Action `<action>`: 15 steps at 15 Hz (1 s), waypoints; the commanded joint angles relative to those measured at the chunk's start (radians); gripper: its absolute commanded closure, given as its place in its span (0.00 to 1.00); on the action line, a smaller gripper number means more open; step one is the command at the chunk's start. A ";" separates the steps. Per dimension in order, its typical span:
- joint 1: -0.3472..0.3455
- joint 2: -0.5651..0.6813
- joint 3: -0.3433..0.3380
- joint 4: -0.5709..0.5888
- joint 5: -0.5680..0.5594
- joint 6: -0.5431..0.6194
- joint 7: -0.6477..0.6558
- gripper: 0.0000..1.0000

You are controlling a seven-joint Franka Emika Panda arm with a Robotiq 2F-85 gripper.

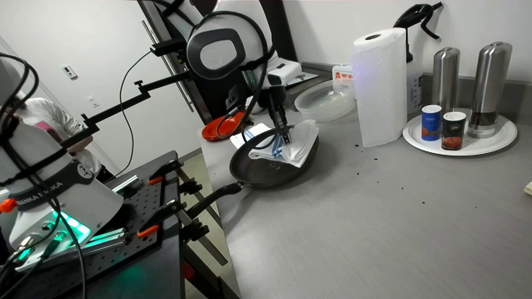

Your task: Wipe the pan with the dish cloth

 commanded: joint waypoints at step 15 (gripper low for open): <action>0.182 0.220 -0.114 0.092 0.014 0.101 0.171 0.97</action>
